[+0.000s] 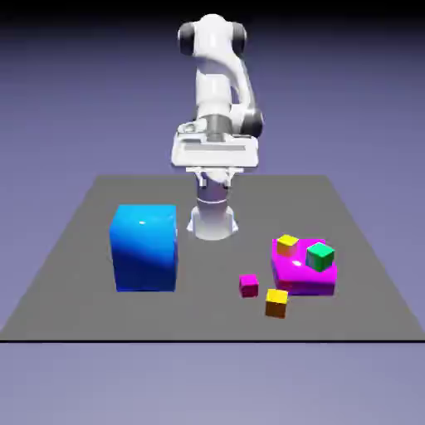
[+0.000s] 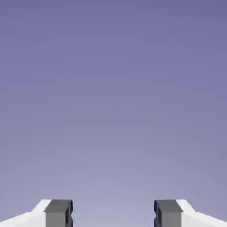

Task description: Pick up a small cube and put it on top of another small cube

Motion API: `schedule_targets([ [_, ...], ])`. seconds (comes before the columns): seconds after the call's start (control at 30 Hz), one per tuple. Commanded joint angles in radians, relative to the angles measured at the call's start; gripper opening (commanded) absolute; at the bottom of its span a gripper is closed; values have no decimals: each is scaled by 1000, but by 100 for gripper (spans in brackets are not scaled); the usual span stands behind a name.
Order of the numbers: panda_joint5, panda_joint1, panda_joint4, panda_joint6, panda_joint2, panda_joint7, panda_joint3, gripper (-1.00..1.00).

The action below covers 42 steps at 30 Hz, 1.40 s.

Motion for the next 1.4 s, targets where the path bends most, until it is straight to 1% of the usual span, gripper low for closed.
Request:
schedule_targets([
  [0.0,-8,-10,17,-20,36,31,23,0],
  [0.73,-175,-224,386,-449,834,710,521,0],
  [0.8,-177,-226,390,-454,843,717,526,0],
  [0.97,-314,-111,412,-305,1020,813,386,0],
  [1.0,-314,-111,412,-305,1020,813,386,-100],
  [1.03,-314,-111,412,-305,1020,813,386,-100],
  [1.2,-174,-224,391,-457,839,714,527,-100],
  [1.37,-31,-124,416,-636,658,570,583,-100],
])
